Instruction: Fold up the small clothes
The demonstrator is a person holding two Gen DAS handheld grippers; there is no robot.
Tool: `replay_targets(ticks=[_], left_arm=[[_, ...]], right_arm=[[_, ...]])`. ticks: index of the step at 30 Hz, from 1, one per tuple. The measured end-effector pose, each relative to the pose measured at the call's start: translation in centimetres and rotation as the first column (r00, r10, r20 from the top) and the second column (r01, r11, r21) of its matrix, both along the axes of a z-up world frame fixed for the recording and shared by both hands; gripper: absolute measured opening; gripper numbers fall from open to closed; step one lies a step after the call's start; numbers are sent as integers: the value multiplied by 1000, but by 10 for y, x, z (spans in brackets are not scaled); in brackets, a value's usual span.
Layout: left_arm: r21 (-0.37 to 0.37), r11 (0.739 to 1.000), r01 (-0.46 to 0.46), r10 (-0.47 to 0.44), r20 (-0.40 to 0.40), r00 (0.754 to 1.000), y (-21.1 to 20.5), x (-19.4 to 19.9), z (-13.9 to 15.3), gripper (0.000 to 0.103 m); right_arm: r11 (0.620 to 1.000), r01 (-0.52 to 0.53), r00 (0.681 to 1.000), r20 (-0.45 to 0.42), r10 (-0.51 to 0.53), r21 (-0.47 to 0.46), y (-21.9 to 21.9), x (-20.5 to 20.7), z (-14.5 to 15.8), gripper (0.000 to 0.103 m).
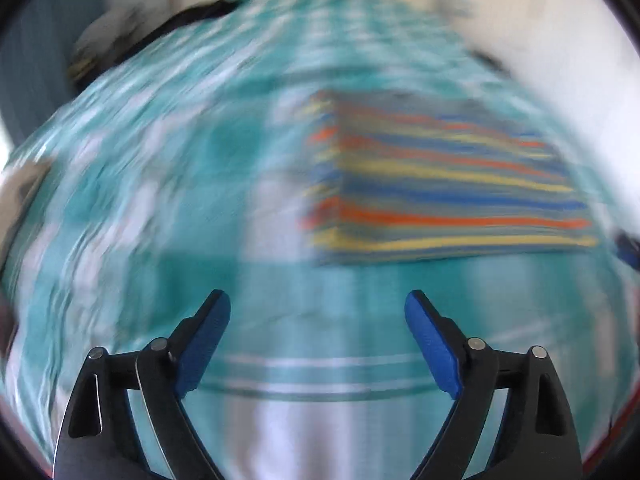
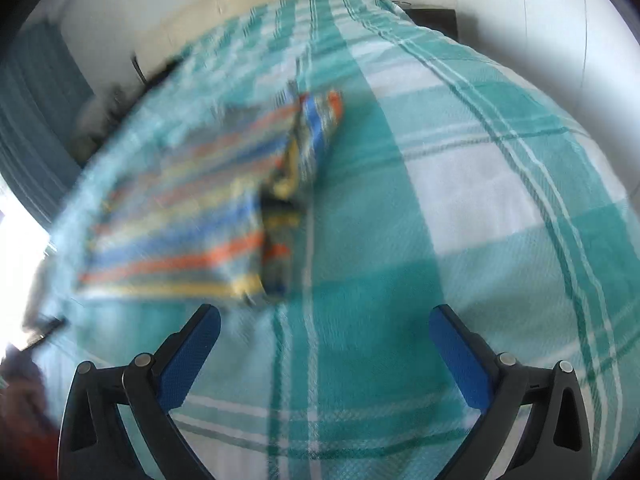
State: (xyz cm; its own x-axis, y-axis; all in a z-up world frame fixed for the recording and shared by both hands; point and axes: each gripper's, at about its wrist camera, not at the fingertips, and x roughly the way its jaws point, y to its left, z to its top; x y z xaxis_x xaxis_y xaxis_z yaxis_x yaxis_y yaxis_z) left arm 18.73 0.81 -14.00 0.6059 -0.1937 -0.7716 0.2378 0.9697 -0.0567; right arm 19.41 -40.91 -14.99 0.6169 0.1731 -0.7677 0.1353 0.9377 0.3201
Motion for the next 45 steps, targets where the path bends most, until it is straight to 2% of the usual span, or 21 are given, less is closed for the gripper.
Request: replay_targets(ticks=[2,5,7,10,12,15,16,18,19,20,21,23,26,30,34,39,40,41,42,44,45], left_arm=[[-6,973,231,-231,36,972,-64,-7,16,93],[33,885,464,-465,47,884,-159,-8,16,93],[69,820,569,-572,43,819,-222,-4,3,89],[115,780,615,-617,-26,787,-288,16,-29,78],[142,781,608,-606,-61,793,-311,27,-48,74],[159,785,598,-607,9,795,-318,30,-56,78],[153,789,595,-604,16,797,-318,31,-57,71],[167,799,578,-591,43,805,-318,32,-54,31],[181,805,565,-582,53,812,-319,35,-53,9],[165,814,558,-573,60,818,-316,38,-52,9],[122,824,554,-563,63,824,-309,41,-48,8],[39,855,517,-518,88,851,-287,46,-35,8],[-122,899,421,-409,111,906,-231,52,-13,8],[-313,919,238,-218,100,971,-137,58,8,8],[-384,922,50,-42,30,999,-55,64,0,8],[-333,935,-122,95,-95,991,1,75,-32,12],[-313,938,-151,115,-131,985,9,77,-38,24],[-321,932,-168,123,-155,980,18,76,-42,36],[-346,923,-170,122,-158,980,28,72,-41,41],[-366,916,-163,125,-124,984,45,60,-33,62],[-374,916,-146,118,-97,988,48,55,-28,64]], right_arm=[[996,9,1000,-10,-8,88,-27,19,8,102],[976,-3,998,-66,17,217,-57,67,7,93],[952,-20,994,-98,53,304,-70,103,0,88],[926,-32,989,-122,84,375,-75,142,-6,79],[923,-52,989,-108,100,382,-72,164,-4,77],[909,-71,978,-150,144,410,-64,197,-12,77],[909,-74,971,-177,159,410,-58,210,-18,76],[907,-81,969,-179,168,413,-48,222,-23,72],[904,-101,966,-178,190,417,-39,229,-25,60],[904,-121,960,-183,212,409,-31,233,-25,26],[914,-141,952,-200,231,381,-21,238,-25,11],[936,-177,950,-196,243,304,0,239,-12,12],[931,-242,949,-132,286,272,31,239,23,12],[910,-334,927,-86,364,246,89,250,57,12],[863,-439,882,-62,467,248,182,267,60,12],[837,-496,848,-80,524,232,285,286,22,14],[826,-502,843,-67,533,255,300,288,13,22],[817,-490,845,-64,531,305,305,289,4,40],[804,-454,854,-69,515,385,310,289,-6,49],[784,-421,870,-39,491,456,307,280,-6,55],[782,-432,874,-5,485,450,300,271,0,55]])
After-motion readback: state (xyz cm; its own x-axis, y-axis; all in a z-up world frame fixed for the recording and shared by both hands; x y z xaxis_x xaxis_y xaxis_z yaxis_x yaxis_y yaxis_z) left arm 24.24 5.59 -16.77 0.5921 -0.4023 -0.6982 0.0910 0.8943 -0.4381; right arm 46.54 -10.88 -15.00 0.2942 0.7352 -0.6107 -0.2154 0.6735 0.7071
